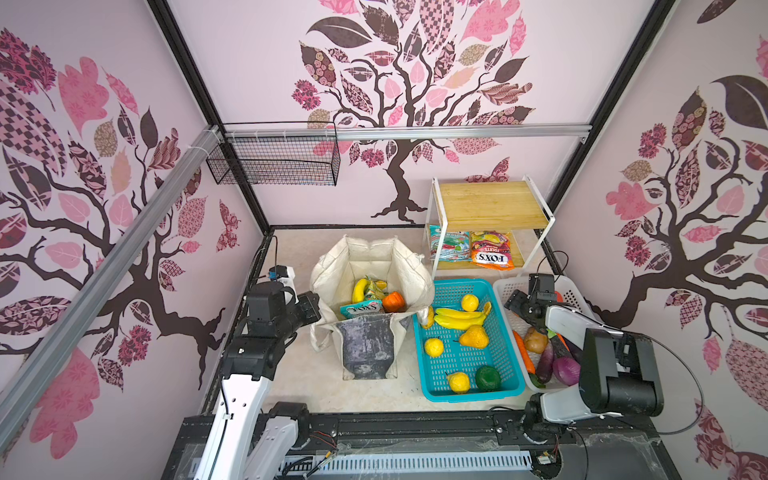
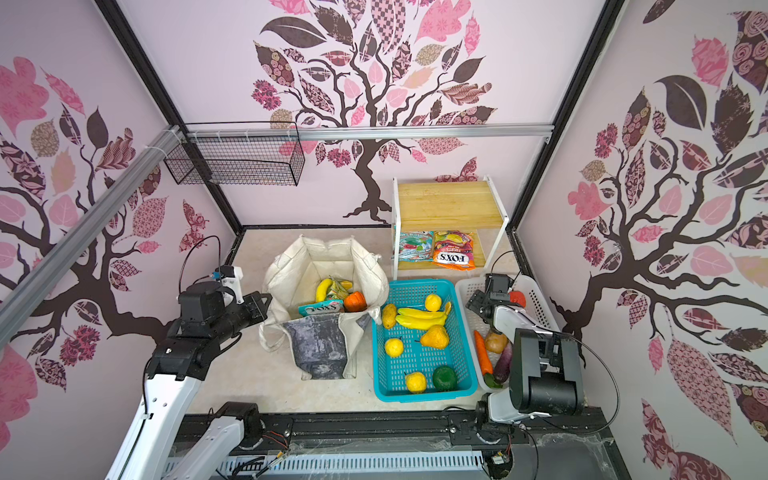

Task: Place the food into the grocery bag and tie it
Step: 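Close the right gripper on the orange tomato and lift it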

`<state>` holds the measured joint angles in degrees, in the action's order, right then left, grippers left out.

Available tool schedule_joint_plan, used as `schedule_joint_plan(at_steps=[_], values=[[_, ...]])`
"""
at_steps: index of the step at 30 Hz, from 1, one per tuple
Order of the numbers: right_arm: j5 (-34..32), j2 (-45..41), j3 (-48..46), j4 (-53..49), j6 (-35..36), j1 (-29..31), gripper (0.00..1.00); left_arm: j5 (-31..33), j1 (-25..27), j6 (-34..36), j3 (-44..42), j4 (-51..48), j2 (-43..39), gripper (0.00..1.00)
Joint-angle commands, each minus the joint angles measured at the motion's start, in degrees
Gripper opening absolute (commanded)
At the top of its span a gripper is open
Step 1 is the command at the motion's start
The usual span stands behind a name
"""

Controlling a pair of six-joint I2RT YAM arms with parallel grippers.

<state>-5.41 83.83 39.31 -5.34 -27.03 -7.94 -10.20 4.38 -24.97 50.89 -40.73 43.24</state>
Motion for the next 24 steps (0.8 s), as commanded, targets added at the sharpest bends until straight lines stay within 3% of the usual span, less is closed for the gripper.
schedule_joint_plan(at_steps=[1,14,24], values=[[-1.0,-2.5,-0.4,0.0,-0.5,0.0,0.77,-0.4,-0.3,1.1,-1.3,-0.1,-0.5,0.0],[0.0,-8.1,-1.0,-1.3,-0.5,0.0,0.77,-0.4,-0.7,1.2,-1.2,0.0,-0.4,0.0],[7.2,-17.9,-4.7,-0.9,-2.9,0.0,0.76,-0.5,-0.8,1.2,-1.4,0.0,-0.4,0.0]])
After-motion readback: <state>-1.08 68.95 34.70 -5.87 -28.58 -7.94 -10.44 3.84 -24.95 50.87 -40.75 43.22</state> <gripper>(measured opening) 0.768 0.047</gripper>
